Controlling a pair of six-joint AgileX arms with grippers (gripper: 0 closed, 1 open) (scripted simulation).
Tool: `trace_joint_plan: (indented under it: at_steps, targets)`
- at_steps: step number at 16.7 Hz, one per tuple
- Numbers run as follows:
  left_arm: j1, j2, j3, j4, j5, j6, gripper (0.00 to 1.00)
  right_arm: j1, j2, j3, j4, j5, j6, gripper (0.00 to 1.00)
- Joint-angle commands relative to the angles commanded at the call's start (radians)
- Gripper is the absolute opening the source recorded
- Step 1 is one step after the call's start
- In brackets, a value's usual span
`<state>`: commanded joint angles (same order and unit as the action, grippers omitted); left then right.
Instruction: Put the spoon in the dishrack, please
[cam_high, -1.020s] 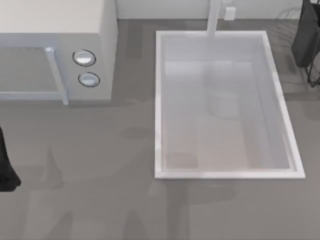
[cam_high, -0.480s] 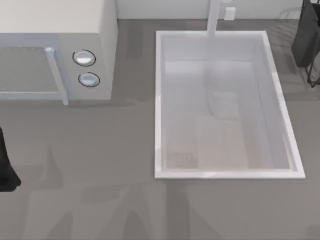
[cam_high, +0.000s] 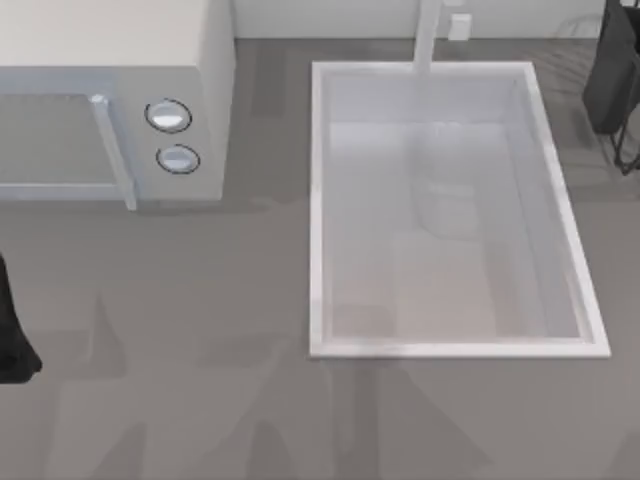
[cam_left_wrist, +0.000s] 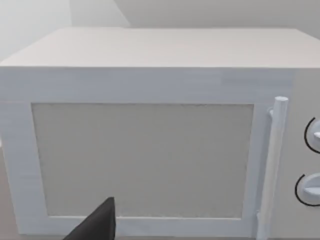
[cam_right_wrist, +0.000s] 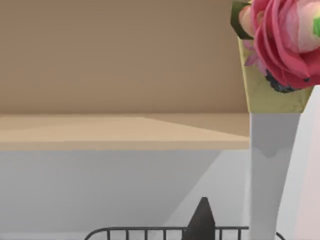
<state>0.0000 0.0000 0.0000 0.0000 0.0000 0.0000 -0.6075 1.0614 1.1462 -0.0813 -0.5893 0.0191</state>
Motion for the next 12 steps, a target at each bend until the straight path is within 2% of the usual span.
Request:
trace_joint_plan:
  at_steps: [3, 9, 12]
  targets:
    - [0.0, 0.0, 0.0, 0.0, 0.0, 0.0, 1.0, 0.046, 0.148, -0.017, 0.16, 0.054, 0.0, 0.0]
    - [0.0, 0.0, 0.0, 0.0, 0.0, 0.0, 1.0, 0.187, 0.515, -0.095, 0.634, 0.2, -0.004, 0.0]
    - [0.0, 0.0, 0.0, 0.0, 0.0, 0.0, 1.0, 0.255, 0.654, -0.138, 0.813, 0.267, -0.004, 0.0]
